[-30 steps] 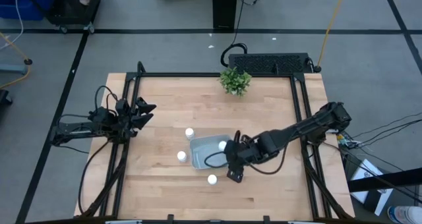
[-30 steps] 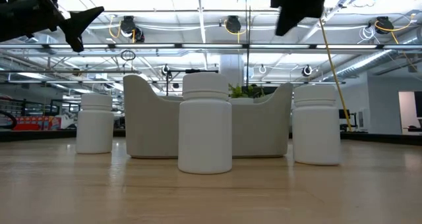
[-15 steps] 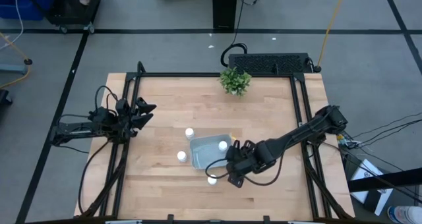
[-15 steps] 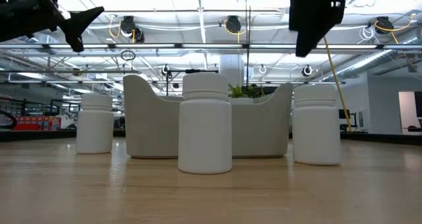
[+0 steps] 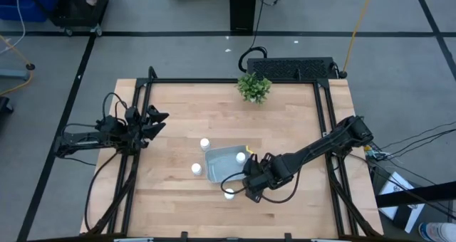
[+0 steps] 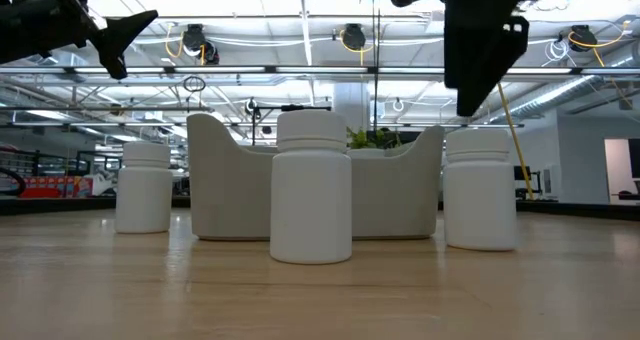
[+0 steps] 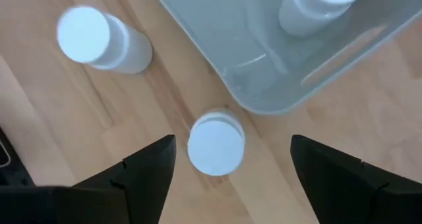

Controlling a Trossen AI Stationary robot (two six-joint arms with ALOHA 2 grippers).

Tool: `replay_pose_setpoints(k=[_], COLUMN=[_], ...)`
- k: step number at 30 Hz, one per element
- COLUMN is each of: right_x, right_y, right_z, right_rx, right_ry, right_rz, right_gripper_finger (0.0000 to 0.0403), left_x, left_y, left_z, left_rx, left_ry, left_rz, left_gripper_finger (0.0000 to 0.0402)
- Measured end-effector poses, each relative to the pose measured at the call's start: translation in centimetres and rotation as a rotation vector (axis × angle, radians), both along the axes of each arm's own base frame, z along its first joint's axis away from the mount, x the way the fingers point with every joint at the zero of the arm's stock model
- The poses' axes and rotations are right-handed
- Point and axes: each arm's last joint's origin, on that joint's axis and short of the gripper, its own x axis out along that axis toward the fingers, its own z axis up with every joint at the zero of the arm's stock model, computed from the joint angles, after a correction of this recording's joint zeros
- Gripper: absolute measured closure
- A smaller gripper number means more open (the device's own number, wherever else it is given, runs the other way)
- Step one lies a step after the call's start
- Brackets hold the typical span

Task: Pick and place pill bottles into a basket
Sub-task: Put the white pill bottle into the white bin

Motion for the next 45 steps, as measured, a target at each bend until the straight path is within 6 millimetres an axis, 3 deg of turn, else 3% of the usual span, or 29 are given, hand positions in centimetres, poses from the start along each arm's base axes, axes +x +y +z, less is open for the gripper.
replay_pose_setpoints(k=[5,12,26,42,45], right_x=[-0.2,-0.7,-0.2,-0.2,-0.2], right_y=[0.1,-0.2,0.1,0.1,0.1], right_z=[-2.2,-3.8,-3.7,-3.7,-3.7], right_rx=[0.071,0.071,0.092,0.106,0.103], right_ry=[0.007,0.011,-0.044,-0.035,-0.037], right_rz=[0.008,-0.001,0.017,0.026,0.035], right_gripper_finger=[0.0108,0.0108,0.0115,0.0244,0.0250], left_x=[0.0,0.0,0.0,0.0,0.0], left_y=[0.0,0.0,0.0,0.0,0.0], left_z=[0.0,-0.1,-0.1,-0.1,-0.1], left_rx=[0.001,0.003,0.003,0.003,0.003], left_ry=[0.001,0.006,0.007,0.007,0.007], left_rz=[0.000,0.002,0.002,0.003,0.003], left_gripper_finger=[0.0162,0.0162,0.0162,0.0162,0.0162])
